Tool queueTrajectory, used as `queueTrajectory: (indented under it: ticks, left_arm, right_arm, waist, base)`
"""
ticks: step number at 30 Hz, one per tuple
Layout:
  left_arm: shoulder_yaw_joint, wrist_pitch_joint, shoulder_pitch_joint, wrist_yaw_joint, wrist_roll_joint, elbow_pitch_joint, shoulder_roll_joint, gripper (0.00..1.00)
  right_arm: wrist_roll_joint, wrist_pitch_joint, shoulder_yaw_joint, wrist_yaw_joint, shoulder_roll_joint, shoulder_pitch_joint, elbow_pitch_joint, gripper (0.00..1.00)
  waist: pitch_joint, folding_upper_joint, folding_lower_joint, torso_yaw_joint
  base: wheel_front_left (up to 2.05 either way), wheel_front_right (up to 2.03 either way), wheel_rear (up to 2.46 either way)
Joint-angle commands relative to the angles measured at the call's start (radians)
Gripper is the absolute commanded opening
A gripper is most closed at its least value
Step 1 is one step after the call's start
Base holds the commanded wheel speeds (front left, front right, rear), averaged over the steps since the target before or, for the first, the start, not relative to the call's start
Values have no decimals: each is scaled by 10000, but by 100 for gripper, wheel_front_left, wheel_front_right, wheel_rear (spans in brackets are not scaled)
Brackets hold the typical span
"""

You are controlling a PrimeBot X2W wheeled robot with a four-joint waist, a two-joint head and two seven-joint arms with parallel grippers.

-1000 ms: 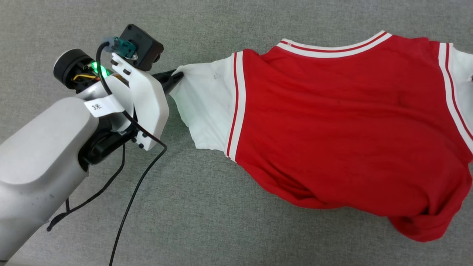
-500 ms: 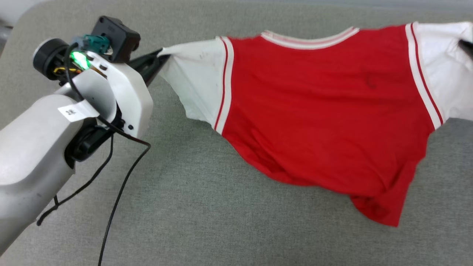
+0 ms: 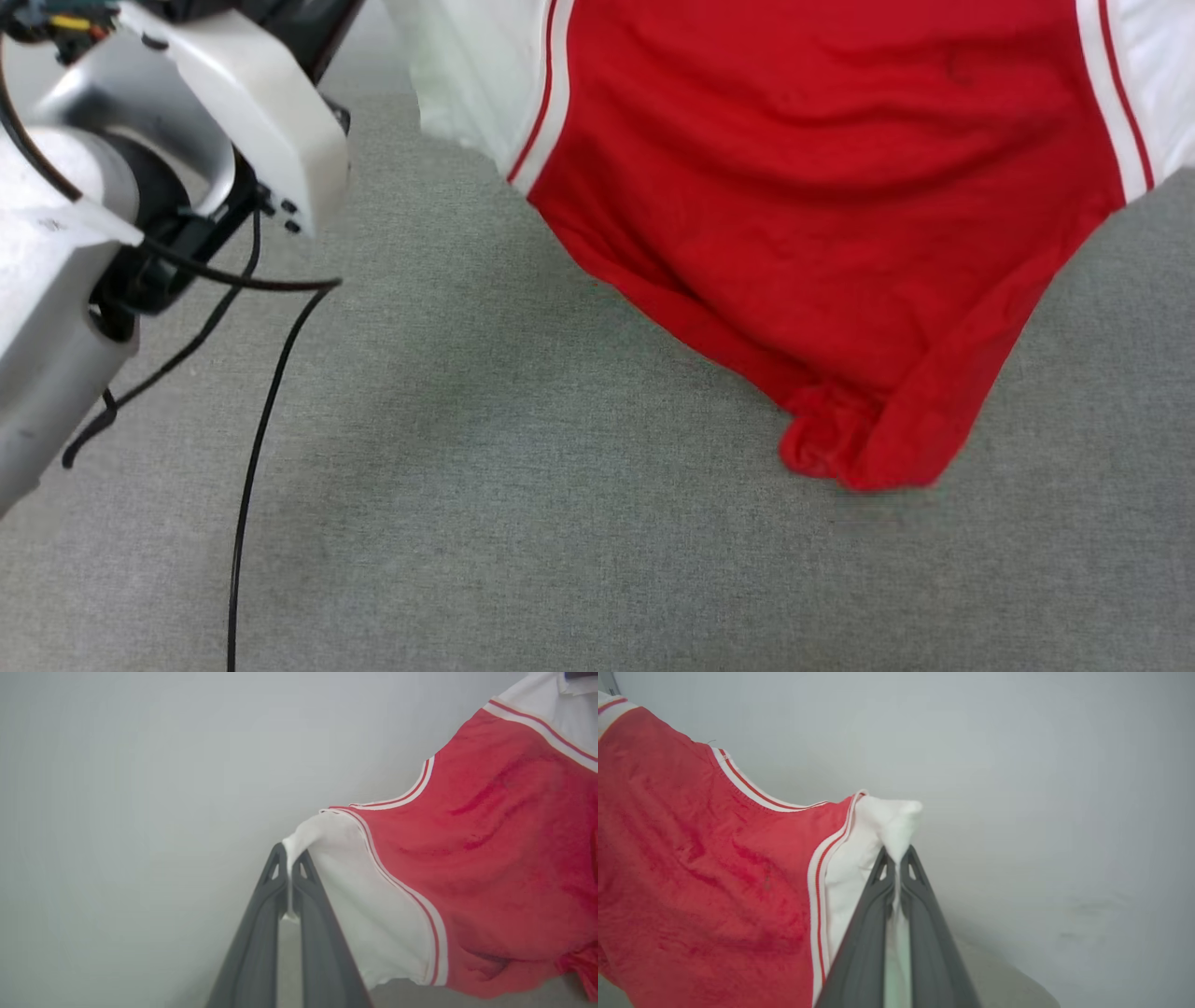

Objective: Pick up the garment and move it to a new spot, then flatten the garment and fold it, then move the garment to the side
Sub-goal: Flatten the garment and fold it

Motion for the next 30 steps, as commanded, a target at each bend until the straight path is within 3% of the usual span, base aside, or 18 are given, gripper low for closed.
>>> queueTrajectory:
  ticks: [1, 7, 13, 23, 30]
  left_arm:
    - [40, 9, -204, 15, 13, 6, -110, 0]
    - [271, 215, -1533, -333, -44, 422, -672, 0]
    - [574, 491, -3450, -864, -71, 1500, -1278, 0]
    - [1027, -41, -6962, -1348, 561, 4018, -1902, 0]
    - [1144, -771, -8401, -1471, 789, 5504, -2301, 0]
  right_arm:
    - [-171, -30, -101, -11, 118, -199, -123, 0]
    - [-1081, 253, -437, -11, 463, -1403, -300, 0]
    - [-2154, 413, -482, -11, 875, -3530, 402, 0]
    - [-3683, -270, -27, -12, 1729, -7576, 2919, 0]
    - [-4131, -1179, 226, -12, 2388, -9606, 4645, 0]
  waist:
    - [13, 0, 1, -25]
    - [628, 0, 1, -103]
    - [1672, 0, 1, -176]
    - [3055, 0, 1, -309]
    - [3504, 0, 1, -240]
  base:
    - [0, 0, 0]
    - [0, 0, 0]
    - [0, 0, 0]
    - [0, 0, 0]
    - [0, 0, 0]
